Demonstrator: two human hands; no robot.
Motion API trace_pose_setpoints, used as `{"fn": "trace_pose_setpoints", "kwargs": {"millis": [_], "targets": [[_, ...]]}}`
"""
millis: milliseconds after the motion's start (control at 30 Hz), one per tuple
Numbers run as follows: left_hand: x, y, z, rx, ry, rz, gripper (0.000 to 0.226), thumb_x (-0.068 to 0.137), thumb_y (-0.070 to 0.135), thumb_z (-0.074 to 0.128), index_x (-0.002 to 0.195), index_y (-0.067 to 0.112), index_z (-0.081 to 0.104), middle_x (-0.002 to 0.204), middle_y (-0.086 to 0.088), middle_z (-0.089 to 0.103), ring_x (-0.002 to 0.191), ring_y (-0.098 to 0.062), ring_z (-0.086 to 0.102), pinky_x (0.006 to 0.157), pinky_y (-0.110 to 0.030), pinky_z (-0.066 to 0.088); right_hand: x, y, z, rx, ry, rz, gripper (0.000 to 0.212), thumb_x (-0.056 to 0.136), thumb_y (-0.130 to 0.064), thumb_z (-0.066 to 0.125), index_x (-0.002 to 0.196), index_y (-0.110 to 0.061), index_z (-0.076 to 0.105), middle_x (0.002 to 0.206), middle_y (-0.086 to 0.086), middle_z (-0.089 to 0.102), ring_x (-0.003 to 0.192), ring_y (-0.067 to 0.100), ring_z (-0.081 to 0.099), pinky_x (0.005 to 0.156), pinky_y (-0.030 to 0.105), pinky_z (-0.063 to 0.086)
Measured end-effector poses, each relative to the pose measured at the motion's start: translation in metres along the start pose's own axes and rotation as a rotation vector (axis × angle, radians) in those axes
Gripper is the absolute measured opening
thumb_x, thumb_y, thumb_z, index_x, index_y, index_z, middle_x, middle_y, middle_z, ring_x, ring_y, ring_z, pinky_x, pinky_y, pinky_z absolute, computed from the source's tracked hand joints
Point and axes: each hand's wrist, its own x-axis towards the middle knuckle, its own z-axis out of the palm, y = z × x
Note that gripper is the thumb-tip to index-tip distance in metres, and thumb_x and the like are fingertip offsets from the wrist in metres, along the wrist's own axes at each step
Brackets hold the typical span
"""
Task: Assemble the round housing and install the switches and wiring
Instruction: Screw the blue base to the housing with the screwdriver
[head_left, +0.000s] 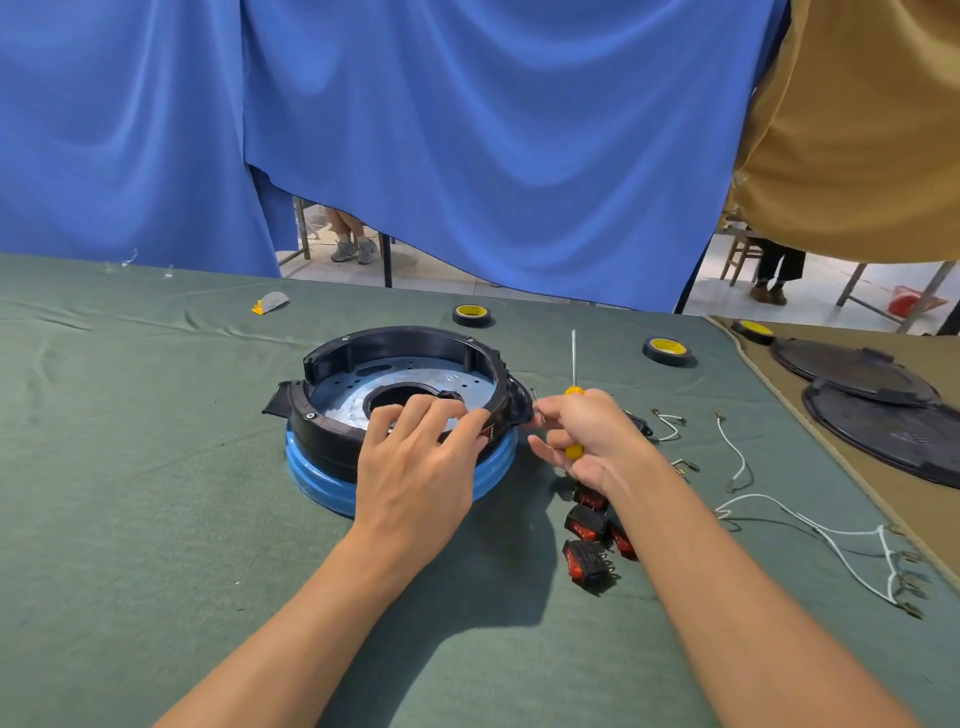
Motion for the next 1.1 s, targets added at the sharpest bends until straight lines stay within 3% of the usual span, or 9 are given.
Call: {"fn": "trace_pose_setpoints", "kwargs": {"millis": [333, 400, 533, 667, 800, 900, 1100], "targets": [[0.005, -0.005, -0.003, 0.013, -0.024, -0.035, 0.02, 0.086, 0.029, 0.065, 0.101, 0.018, 0.071, 0.099, 0.003, 0.068, 0.093, -0.023, 0.062, 0.081, -0.036, 0.037, -0.002, -0.011, -0.002, -0.036, -0.058, -0.072, 0.012, 0.098, -0.007, 0.044, 0.091, -0.006, 0.054, 0.095, 0.02, 0.071, 0.031, 0.003, 0.032, 0.044, 0.022, 0.045], [0.003, -0.007, -0.002, 0.029, -0.07, -0.003, 0.033, 0.079, 0.041, 0.074, 0.102, 0.017, 0.07, 0.103, 0.002, 0.068, 0.097, -0.023, 0.061, 0.084, -0.038, 0.037, -0.002, -0.009, -0.001, -0.042, -0.06, -0.052, 0.011, 0.098, -0.006, 0.045, 0.091, -0.005, 0.054, 0.094, 0.02, 0.07, 0.031, 0.003, 0.032, 0.047, 0.023, 0.045], [0.004, -0.01, -0.006, 0.134, -0.193, 0.076, 0.081, 0.053, 0.065, 0.082, 0.11, 0.011, 0.063, 0.118, -0.005, 0.061, 0.112, -0.026, 0.053, 0.091, -0.043, 0.034, -0.003, -0.012, -0.001, 0.025, -0.068, -0.016, 0.012, 0.098, -0.006, 0.044, 0.09, -0.004, 0.053, 0.088, 0.02, 0.07, 0.031, 0.003, 0.029, 0.045, 0.022, 0.045], [0.003, -0.007, -0.01, 0.187, -0.239, 0.084, 0.093, 0.048, 0.055, 0.087, 0.121, 0.004, 0.058, 0.126, -0.01, 0.059, 0.117, -0.029, 0.054, 0.095, -0.043, 0.034, -0.009, -0.024, -0.003, 0.146, -0.107, 0.0, 0.007, 0.099, -0.003, 0.042, 0.096, -0.002, 0.049, 0.101, 0.029, 0.067, 0.031, 0.003, 0.024, 0.037, 0.017, 0.04], [0.005, -0.002, -0.011, 0.215, -0.167, 0.011, 0.076, 0.05, 0.029, 0.087, 0.117, 0.001, 0.063, 0.112, -0.011, 0.065, 0.1, -0.032, 0.063, 0.082, -0.042, 0.043, -0.013, -0.029, -0.008, 0.188, -0.165, -0.016, 0.005, 0.099, -0.003, 0.042, 0.1, -0.002, 0.047, 0.099, 0.028, 0.069, 0.031, 0.004, 0.023, 0.04, 0.018, 0.042], [0.012, -0.004, -0.01, 0.21, -0.136, 0.017, 0.076, 0.046, 0.032, 0.089, 0.112, 0.001, 0.065, 0.099, -0.009, 0.067, 0.083, -0.029, 0.063, 0.071, -0.04, 0.045, -0.015, -0.029, -0.013, 0.116, -0.129, -0.058, 0.006, 0.099, -0.005, 0.046, 0.098, -0.001, 0.05, 0.098, 0.021, 0.072, 0.032, 0.004, 0.026, 0.044, 0.021, 0.047], [0.034, -0.008, -0.012, 0.185, -0.102, -0.073, 0.086, 0.04, 0.04, 0.093, 0.111, -0.001, 0.065, 0.094, -0.01, 0.067, 0.079, -0.032, 0.063, 0.07, -0.04, 0.047, -0.016, -0.038, -0.025, 0.148, -0.016, -0.13, 0.009, 0.098, -0.006, 0.05, 0.094, -0.004, 0.058, 0.077, 0.007, 0.07, 0.032, 0.005, 0.028, 0.048, 0.022, 0.043]]}}
